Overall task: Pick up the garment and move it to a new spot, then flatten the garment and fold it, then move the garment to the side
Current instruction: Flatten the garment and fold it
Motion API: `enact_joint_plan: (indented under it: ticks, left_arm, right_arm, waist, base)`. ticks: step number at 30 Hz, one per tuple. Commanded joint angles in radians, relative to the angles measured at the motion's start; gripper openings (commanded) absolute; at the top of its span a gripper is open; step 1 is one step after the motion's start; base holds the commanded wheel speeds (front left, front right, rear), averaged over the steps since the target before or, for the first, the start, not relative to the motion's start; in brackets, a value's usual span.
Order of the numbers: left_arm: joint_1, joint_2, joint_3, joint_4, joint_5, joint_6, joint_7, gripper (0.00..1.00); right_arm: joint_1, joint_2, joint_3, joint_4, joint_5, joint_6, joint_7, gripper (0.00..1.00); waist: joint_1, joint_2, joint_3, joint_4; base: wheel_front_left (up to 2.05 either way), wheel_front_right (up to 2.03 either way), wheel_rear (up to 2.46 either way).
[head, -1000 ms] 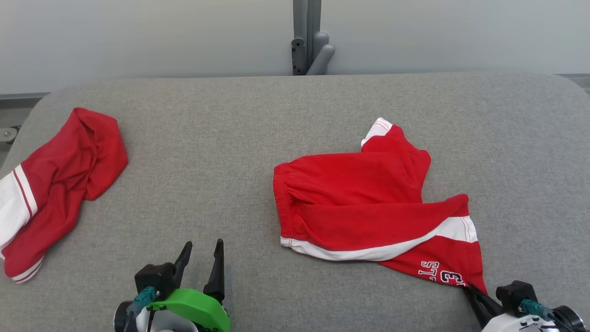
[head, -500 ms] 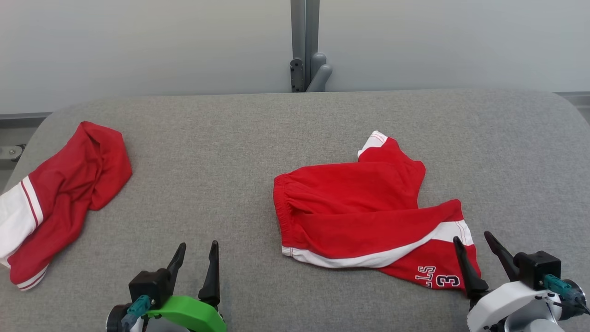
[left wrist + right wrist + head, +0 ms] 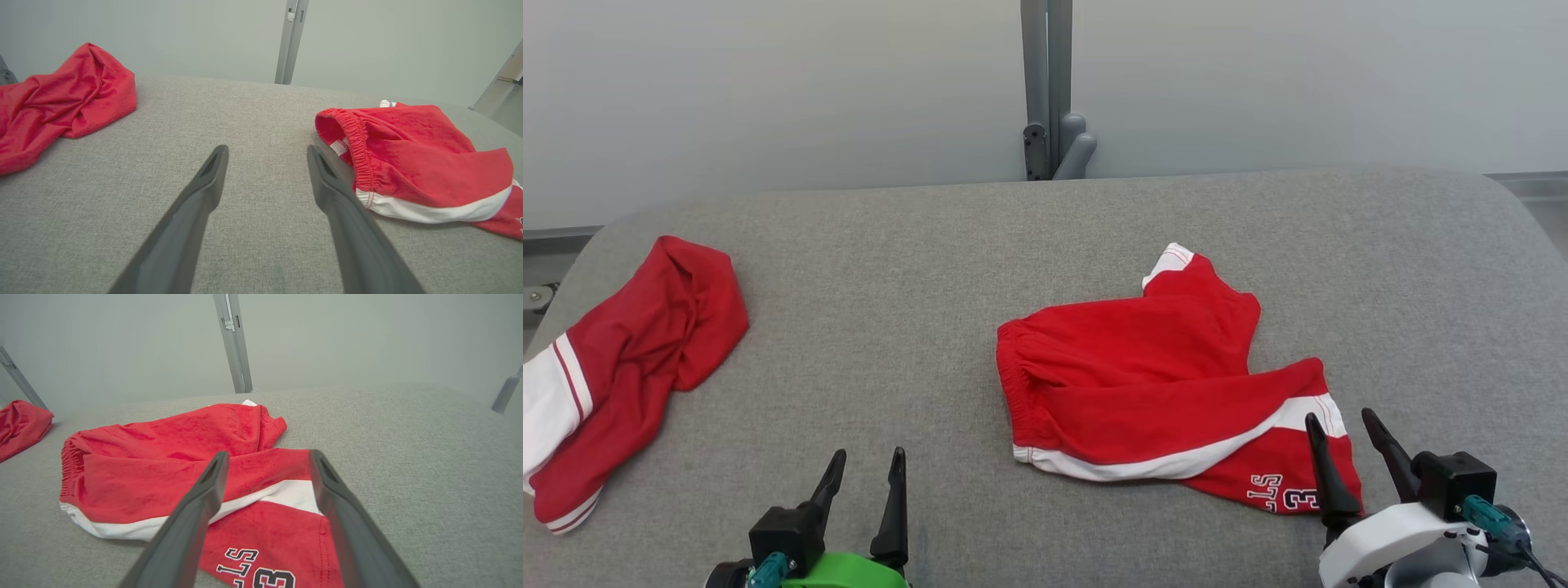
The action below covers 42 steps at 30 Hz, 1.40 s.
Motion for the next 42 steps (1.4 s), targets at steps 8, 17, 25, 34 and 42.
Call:
enact_joint_plan:
  ticks: [8,17,25,34,42]
  left_arm:
    - [0.010,0.002,-0.017,0.004,-0.006,-0.004,0.000,1.00]
    - [-0.089,0.003,-0.143,0.047,-0.095,-0.054,0.000,1.00]
    - [-0.208,0.004,-0.223,0.117,-0.150,-0.061,0.001,1.00]
    - [-0.258,0.003,-0.321,0.206,-0.236,-0.062,0.000,1.00]
    - [-0.261,0.024,-0.351,0.168,-0.278,-0.062,0.001,1.00]
  right_arm:
    - [0.018,0.008,-0.012,0.008,-0.012,-0.001,0.000,1.00]
    - [-0.044,-0.012,-0.044,0.061,-0.005,-0.002,0.000,1.00]
    - [-0.159,-0.026,-0.037,0.112,0.007,-0.001,0.000,1.00]
    - [-0.204,-0.033,-0.027,0.138,0.012,-0.002,0.000,1.00]
    - [-0.206,-0.033,-0.028,0.143,0.011,-0.002,0.000,1.00]
  waist:
    - [0.0000,-0.0001,0.006,-0.014]
    - [0.0000,-0.0001,0.123,-0.039]
    - [0.0000,-0.0001,0.249,-0.067]
    - [0.0000,-0.0001,0.281,-0.073]
    - [0.0000,-0.0001,0.282,-0.069]
  base:
    - [0.00,0.00,0.00]
    - [0.00,0.00,0.00]
    - [0.00,0.00,0.00]
    - [0.00,0.00,0.00]
    - [0.00,0.00,0.00]
